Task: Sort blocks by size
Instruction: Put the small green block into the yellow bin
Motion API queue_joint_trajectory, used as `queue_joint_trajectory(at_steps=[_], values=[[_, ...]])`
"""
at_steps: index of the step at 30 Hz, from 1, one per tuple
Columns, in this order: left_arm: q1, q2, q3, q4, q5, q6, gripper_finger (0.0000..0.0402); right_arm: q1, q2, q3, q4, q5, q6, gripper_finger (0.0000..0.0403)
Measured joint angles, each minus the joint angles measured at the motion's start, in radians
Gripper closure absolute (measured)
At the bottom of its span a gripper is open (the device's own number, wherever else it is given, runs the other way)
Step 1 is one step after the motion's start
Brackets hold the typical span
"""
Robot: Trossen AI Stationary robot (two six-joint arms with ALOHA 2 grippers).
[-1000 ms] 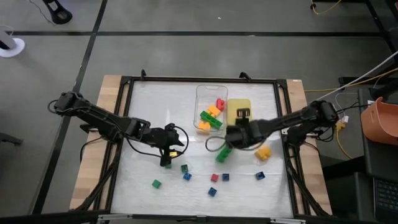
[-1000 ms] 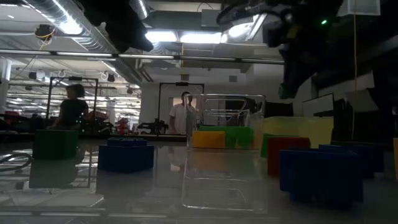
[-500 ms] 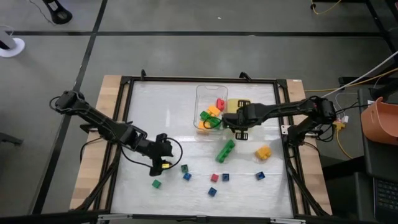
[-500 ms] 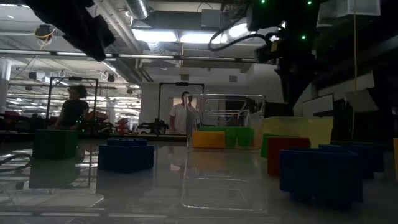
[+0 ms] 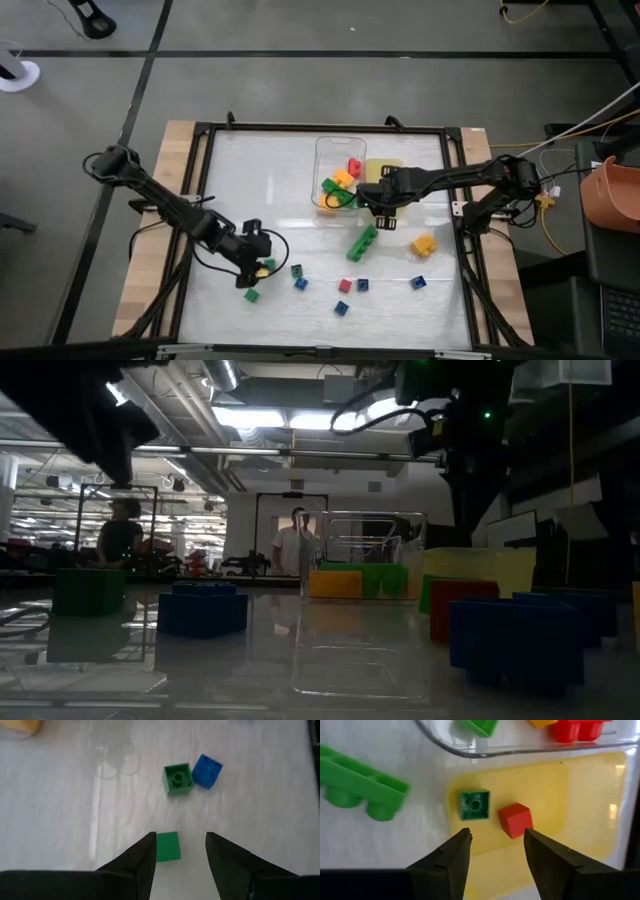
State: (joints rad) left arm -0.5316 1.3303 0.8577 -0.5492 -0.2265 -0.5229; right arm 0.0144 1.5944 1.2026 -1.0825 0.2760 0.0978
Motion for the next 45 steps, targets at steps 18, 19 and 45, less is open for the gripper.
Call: queue_joint_trajectory(at_steps=[18, 19, 45], values=[[0.000, 0.173, 0.000, 0.013, -0.003, -0.030, 0.0245, 0.152, 0.000, 0.000, 0.047, 0.000, 0.061, 0.0219], [0.000, 0.173, 0.000, 0.012, -0.003, -0.031, 0.0245, 0.159, 0.000, 0.000, 0.050, 0.000, 0.069, 0.0219], [0.002, 0.300, 0.000, 0.018, -0.002, -0.044, 0.0245, 0.364, 0.000, 0.000, 0.140, 0.064, 0.142, 0.0219]])
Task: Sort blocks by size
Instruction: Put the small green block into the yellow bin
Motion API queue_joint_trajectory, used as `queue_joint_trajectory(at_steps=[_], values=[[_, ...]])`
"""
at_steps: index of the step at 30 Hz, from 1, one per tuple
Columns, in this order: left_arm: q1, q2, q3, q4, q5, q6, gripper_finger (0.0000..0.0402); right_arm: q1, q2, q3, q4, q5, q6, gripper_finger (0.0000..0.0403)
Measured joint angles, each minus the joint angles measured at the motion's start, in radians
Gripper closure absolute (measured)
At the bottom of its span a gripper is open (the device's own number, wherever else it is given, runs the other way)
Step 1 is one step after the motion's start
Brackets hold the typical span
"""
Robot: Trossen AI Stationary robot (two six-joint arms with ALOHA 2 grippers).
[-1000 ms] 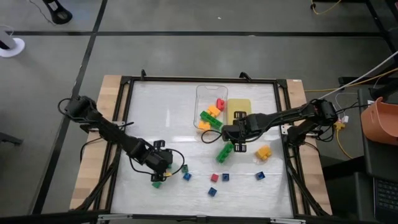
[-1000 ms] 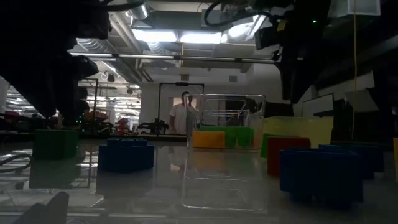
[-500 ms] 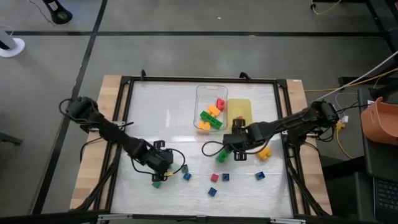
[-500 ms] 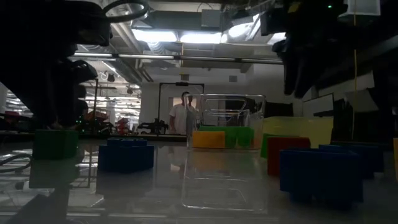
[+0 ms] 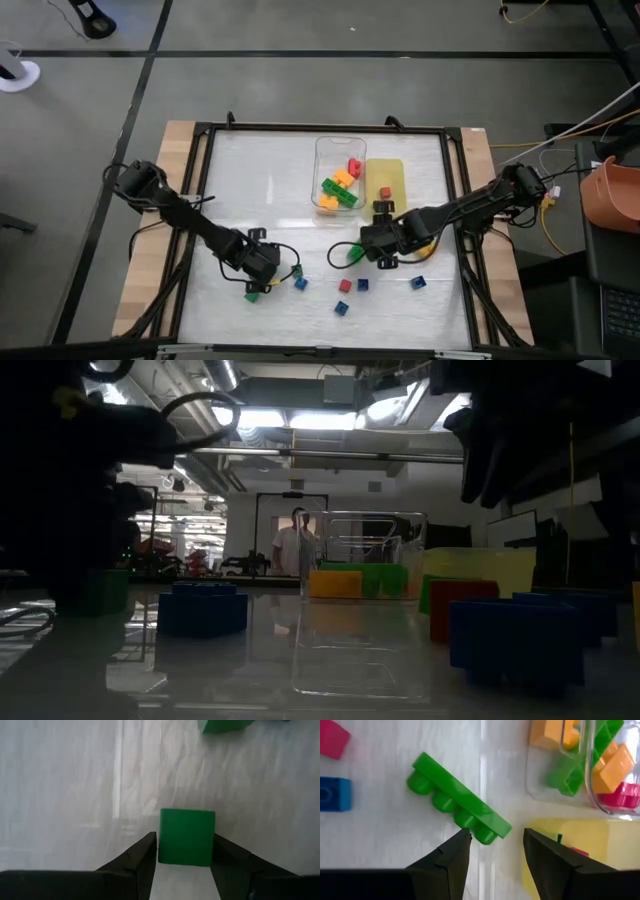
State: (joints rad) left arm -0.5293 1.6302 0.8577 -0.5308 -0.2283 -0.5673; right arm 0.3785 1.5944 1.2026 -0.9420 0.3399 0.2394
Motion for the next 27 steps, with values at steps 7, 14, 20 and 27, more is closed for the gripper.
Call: queue_joint_trajectory(at_steps=[7, 14, 20, 27], values=[[0.000, 0.030, 0.000, 0.040, -0.002, 0.075, 0.0250, 0.052, 0.000, 0.000, 0.020, 0.000, 0.000, 0.0219], [0.001, 0.032, 0.000, 0.074, -0.004, 0.120, 0.0285, 0.101, 0.000, 0.000, 0.030, 0.000, 0.048, 0.0219], [0.004, 0.031, 0.001, 0.123, -0.004, 0.119, 0.0285, 0.150, 0.000, 0.000, 0.029, 0.000, 0.118, 0.0219], [0.058, 0.029, 0.077, 0.134, -0.003, 0.156, 0.0285, 0.216, 0.000, 0.000, 0.023, 0.000, 0.177, 0.0219]])
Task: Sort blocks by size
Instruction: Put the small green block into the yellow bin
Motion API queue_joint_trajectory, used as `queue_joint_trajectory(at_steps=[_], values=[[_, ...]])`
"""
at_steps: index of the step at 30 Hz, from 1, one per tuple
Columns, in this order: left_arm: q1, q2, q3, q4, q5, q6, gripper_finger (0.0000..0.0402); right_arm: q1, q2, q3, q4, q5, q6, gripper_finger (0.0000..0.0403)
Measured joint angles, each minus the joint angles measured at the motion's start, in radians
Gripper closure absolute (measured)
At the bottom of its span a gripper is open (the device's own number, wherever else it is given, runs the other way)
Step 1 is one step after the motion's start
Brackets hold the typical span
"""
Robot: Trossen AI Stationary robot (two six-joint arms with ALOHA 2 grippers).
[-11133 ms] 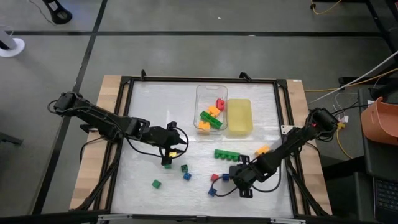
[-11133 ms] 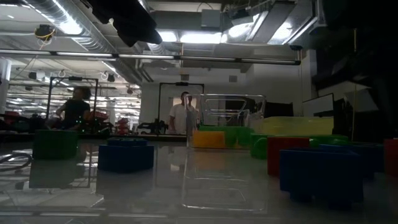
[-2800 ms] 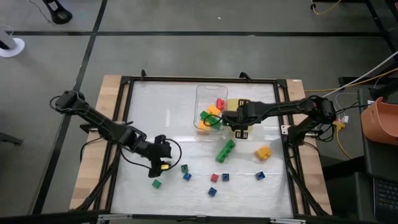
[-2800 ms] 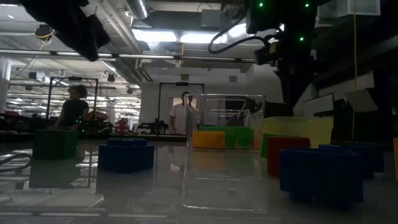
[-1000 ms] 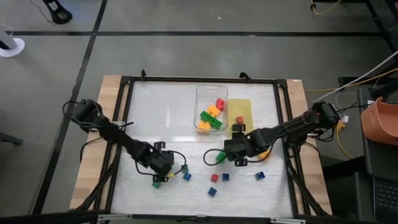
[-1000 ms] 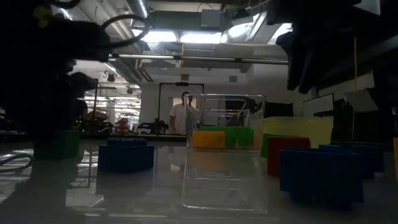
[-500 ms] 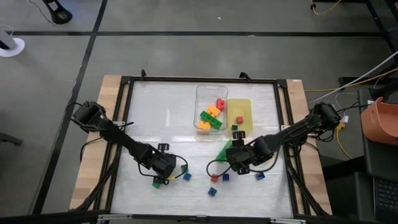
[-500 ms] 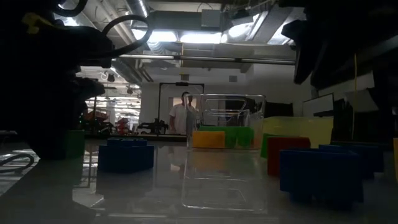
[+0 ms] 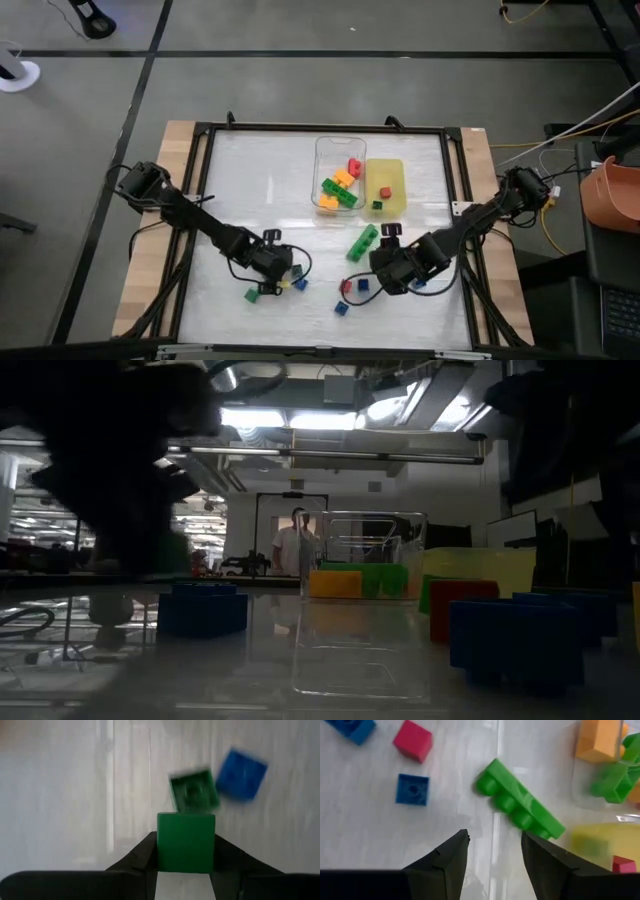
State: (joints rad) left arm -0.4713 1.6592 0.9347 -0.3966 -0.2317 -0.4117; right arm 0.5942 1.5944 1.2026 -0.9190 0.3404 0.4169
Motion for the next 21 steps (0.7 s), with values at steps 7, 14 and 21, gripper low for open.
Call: queue_joint_trajectory(at_steps=[7, 14, 21], values=[[0.120, -0.001, 0.047, 0.288, -0.012, 0.190, 0.0285, 0.093, 0.000, 0.000, -0.099, 0.093, 0.062, 0.0219], [0.290, 0.065, 0.049, 0.809, -0.014, 0.505, 0.0285, 0.161, 0.000, 0.000, -0.156, 0.173, 0.198, 0.0219], [0.471, 0.197, 0.122, 1.070, 0.080, 0.568, 0.0274, 0.194, 0.000, 0.000, -0.153, 0.165, 0.312, 0.0219]])
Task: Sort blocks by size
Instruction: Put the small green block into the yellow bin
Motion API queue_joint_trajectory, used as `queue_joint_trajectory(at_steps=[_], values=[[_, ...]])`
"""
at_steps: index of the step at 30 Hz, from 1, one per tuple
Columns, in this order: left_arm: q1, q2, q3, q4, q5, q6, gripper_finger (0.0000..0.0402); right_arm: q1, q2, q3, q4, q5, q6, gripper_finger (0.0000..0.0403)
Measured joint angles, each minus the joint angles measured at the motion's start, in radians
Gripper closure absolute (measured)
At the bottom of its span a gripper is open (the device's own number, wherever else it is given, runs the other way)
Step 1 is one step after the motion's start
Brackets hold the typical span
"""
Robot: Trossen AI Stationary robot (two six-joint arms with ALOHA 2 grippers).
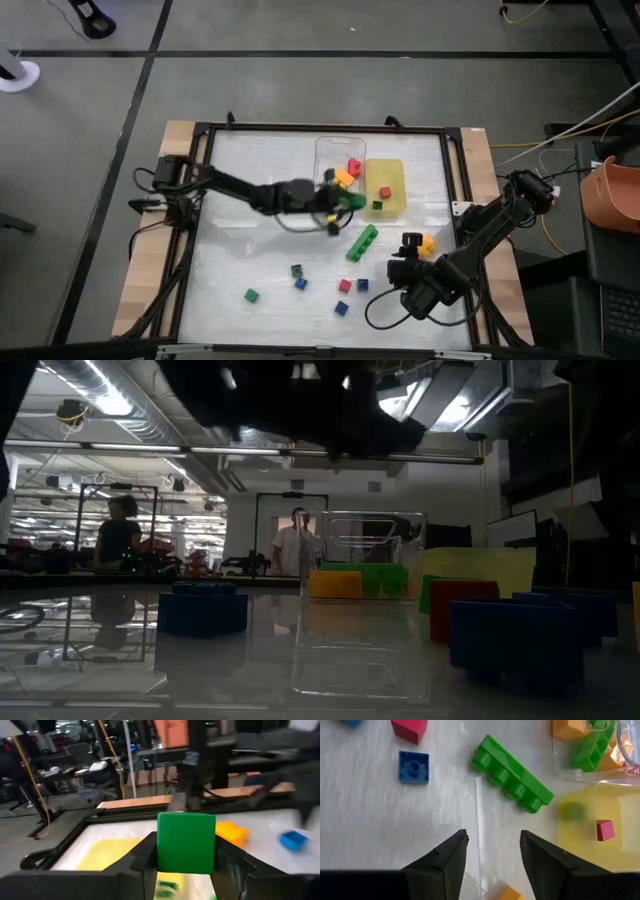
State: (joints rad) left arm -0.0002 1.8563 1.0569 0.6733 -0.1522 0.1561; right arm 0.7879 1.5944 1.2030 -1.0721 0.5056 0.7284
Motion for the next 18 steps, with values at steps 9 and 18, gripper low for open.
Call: queue_joint_trajectory(at_steps=[9, 18], values=[[0.112, 0.190, 0.226, -0.013, 0.083, -0.018, 0.0271, -0.003, 0.000, 0.000, 0.000, 0.009, 0.002, 0.0219], [0.133, 0.333, 0.390, -0.014, 0.101, -0.018, 0.0254, -0.003, 0.000, 0.000, 0.000, 0.009, 0.002, 0.0219]])
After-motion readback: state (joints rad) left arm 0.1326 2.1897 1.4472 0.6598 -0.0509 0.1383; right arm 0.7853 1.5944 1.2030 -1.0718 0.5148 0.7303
